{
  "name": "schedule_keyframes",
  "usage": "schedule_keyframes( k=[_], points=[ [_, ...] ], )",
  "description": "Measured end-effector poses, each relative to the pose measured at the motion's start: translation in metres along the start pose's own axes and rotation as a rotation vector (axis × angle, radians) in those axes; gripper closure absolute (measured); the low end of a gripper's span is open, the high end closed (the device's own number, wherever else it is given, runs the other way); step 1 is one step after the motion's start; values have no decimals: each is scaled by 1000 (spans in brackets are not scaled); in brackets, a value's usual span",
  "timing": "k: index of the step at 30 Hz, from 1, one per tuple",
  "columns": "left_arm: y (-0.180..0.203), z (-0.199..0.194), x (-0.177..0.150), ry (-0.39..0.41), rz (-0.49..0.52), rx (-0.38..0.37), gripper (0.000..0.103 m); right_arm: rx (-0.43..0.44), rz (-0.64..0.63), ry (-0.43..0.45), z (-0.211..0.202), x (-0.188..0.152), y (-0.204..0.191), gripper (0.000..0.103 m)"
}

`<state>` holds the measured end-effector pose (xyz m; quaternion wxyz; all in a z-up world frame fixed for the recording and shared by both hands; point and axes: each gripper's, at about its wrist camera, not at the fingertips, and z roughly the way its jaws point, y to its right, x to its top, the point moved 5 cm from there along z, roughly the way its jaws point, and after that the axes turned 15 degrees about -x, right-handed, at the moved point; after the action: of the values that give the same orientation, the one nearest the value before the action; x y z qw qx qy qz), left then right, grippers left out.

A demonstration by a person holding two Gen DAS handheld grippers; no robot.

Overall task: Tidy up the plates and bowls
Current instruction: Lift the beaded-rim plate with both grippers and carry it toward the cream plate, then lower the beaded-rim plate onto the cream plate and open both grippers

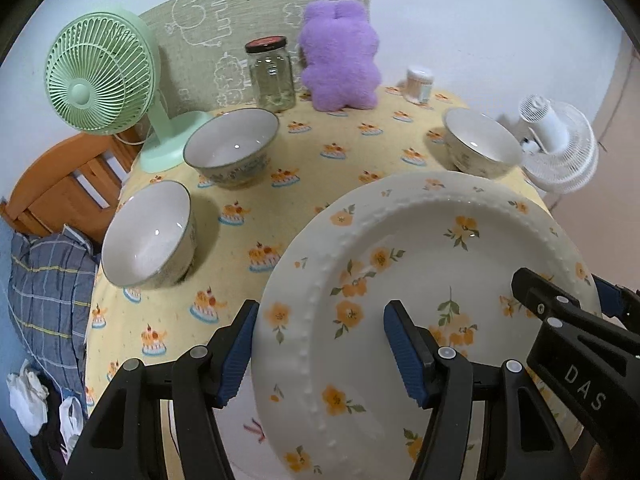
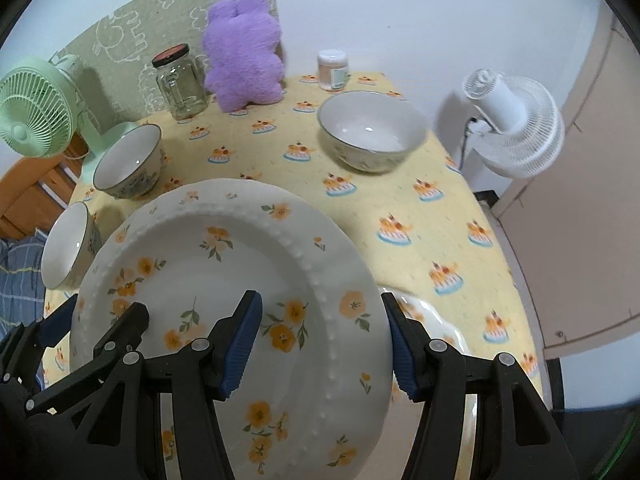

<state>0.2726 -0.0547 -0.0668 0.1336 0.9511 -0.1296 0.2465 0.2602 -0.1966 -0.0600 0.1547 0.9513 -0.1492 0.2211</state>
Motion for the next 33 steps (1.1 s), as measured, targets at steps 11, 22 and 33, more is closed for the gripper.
schedule_keyframes(
  k=[11,22,33],
  points=[
    [35,-8,-42,-43,49,-49,39,-42,65,-29,-12,-52,41,40],
    [78,20,-65,-116,-17,-56,39,-34,17,-58,18,-64,82,40],
    [105,52,-63,-155,-68,-23,39,-3,-47,-96,61,-51,107,40]
  ],
)
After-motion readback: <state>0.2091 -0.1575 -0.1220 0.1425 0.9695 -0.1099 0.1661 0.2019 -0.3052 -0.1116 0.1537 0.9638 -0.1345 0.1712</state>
